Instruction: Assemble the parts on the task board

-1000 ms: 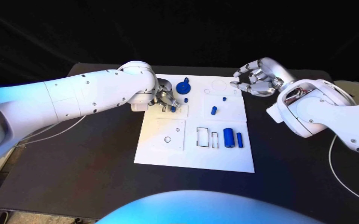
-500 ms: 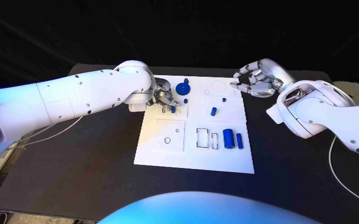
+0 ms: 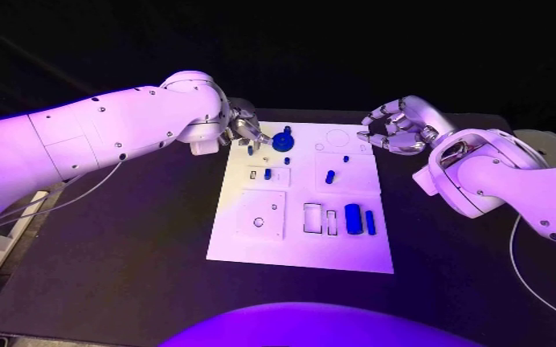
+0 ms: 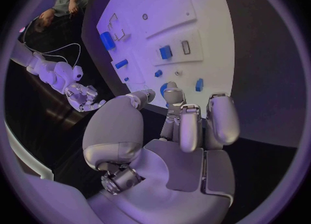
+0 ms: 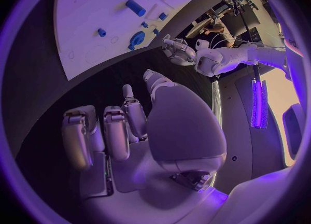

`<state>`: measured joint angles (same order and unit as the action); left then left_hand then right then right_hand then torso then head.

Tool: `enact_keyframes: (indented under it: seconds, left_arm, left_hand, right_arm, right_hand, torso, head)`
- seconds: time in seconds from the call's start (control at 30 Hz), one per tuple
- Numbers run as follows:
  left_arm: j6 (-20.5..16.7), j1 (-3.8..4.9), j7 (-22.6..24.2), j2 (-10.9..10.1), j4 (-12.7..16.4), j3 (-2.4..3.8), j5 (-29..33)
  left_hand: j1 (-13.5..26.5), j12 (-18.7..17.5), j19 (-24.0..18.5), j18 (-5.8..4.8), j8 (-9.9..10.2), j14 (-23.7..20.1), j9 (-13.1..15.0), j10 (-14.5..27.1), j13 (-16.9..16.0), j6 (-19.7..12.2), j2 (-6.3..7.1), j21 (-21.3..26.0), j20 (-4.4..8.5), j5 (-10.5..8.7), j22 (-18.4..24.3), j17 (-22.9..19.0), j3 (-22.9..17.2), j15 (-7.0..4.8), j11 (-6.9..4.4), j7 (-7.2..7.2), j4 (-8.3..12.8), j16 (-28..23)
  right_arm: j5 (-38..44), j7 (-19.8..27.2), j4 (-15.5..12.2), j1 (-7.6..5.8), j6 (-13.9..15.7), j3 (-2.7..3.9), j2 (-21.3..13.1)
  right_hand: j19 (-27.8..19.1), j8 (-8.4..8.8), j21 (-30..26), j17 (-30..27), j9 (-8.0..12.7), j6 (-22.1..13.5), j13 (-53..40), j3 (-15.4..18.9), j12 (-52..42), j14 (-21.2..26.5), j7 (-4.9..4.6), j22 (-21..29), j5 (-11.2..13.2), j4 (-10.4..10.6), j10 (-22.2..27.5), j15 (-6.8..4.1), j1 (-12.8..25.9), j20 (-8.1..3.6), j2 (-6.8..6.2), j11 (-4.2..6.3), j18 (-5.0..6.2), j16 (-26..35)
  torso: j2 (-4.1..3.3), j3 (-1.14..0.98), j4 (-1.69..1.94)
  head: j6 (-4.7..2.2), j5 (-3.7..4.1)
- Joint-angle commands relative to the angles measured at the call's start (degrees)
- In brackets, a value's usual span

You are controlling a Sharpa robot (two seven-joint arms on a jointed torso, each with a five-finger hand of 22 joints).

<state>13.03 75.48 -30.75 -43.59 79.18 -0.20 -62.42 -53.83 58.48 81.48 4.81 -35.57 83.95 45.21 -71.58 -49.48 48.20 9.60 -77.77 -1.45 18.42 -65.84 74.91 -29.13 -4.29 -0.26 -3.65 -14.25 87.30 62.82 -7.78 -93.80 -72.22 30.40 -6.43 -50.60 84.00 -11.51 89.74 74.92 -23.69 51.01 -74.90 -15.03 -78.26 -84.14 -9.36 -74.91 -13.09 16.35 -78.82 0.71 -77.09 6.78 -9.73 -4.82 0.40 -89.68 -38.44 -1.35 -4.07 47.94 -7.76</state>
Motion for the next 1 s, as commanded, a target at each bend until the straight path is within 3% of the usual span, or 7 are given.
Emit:
enact_keyframes:
  seconds: [0.03,0.13,0.23,0.5,0.73,1.0]
  left_arm:
    - [-0.9,0.49,1.0,0.5,-1.4,0.04,0.7]
    - [-1.8,0.77,1.2,1.1,-2.9,0.06,-0.3]
    - [-2.0,0.9,1.3,2.0,-4.5,0.06,-1.5]
    - [0.3,0.98,1.3,4.0,-8.9,-0.02,-3.4]
    - [2.8,0.69,1.2,6.2,-12.5,-0.71,-3.3]
    - [4.4,0.19,1.0,7.5,-14.8,-1.08,-3.8]
  left_hand:
    - [-1.2,-2.4,-0.5,0.02,0.9,4.5,-0.7,1.9,2.7,-0.3,0.31,0.5,-0.33,0.16,0.7,9.5,1.0,0.52,0.28,-0.73,-0.3,-0.3]
    - [-2.3,-8.6,-0.7,0.05,3.9,4.4,-2.8,6.8,9.7,-2.9,1.15,0.8,-1.02,-0.6,1.0,9.3,3.7,1.49,1.45,-2.05,-2.2,-0.4]
    - [-2.7,-8.7,-0.7,0.04,5.4,4.5,-4.2,7.0,10.0,-3.9,1.13,0.8,-1.44,-1.52,0.9,9.4,5.1,1.94,1.94,-2.61,-2.4,-0.4]
    - [-4.6,-8.5,-0.3,-0.09,5.4,4.6,-5.0,6.7,10.3,-2.9,0.91,0.3,-1.63,-1.53,-0.1,9.8,5.8,1.96,1.87,-2.5,-2.1,-0.1]
    - [-5.9,-8.3,-0.2,-0.13,5.3,4.6,-5.4,6.5,10.3,-2.3,0.81,0.1,-1.62,-1.42,-0.4,9.9,6.1,1.88,1.76,-2.38,-2.1,0.0]
    - [-5.9,-8.4,-0.2,-0.12,5.4,4.6,-5.5,6.6,10.5,-2.3,0.81,0.1,-1.61,-1.42,-0.3,9.9,6.2,1.88,1.76,-2.38,-2.1,0.0]
  right_arm:
    - [0.5,0.1,0.0,0.04,-0.6,0.0,0.0]
    - [0.5,0.1,0.1,0.04,-0.6,0.0,0.0]
    - [0.5,0.1,0.1,0.04,-0.6,0.0,0.1]
    - [0.5,0.1,0.1,0.04,-0.7,0.0,0.2]
    - [0.5,0.1,0.1,0.05,-0.7,0.0,0.3]
    - [0.5,0.1,0.1,0.06,-0.6,0.0,0.3]
  right_hand:
    - [5.8,-0.24,-0.1,13.8,-0.1,-0.2,-3.2,0.1,0.1,-5.5,0.09,-14.8,0.0,0.2,0.1,-0.42,0.8,-0.55,-0.05,0.3,-0.29,0.3]
    - [5.8,-0.24,-0.1,13.8,-0.1,-0.2,-3.2,0.1,0.1,-5.5,0.09,-14.8,0.0,0.2,0.1,-0.42,0.8,-0.55,-0.05,0.3,-0.29,0.3]
    - [5.8,-0.24,-0.1,13.8,-0.1,-0.2,-3.2,0.1,0.1,-5.5,0.09,-14.8,0.0,0.2,0.1,-0.42,0.8,-0.55,-0.05,0.3,-0.29,0.3]
    - [5.8,-0.24,-0.1,13.8,-0.1,-0.2,-3.2,0.1,0.1,-5.5,0.09,-14.8,0.0,0.2,0.1,-0.42,0.8,-0.55,-0.05,0.3,-0.29,0.3]
    - [5.8,-0.3,-0.1,13.8,-0.1,-0.2,-3.2,0.0,0.1,-5.5,0.1,-14.9,-0.1,0.1,0.0,-0.43,0.9,-0.55,-0.03,0.32,-0.31,0.3]
    - [5.8,-0.3,-0.1,13.8,-0.1,-0.2,-3.2,0.0,0.1,-5.5,0.1,-14.9,-0.1,0.1,0.0,-0.43,0.9,-0.55,-0.03,0.32,-0.31,0.3]
  torso:
    - [-0.11,-0.01,0.04]
    - [-0.1,0.01,0.15]
    - [-0.12,0.04,0.15]
    - [-0.06,0.03,0.01]
    - [-0.13,0.07,0.01]
    - [-0.09,0.01,0.06]
  head:
    - [-0.41,0.18]
    - [-0.56,0.09]
    - [-0.59,-0.11]
    - [-0.57,-0.35]
    - [-0.53,-0.28]
    - [-0.47,-0.19]
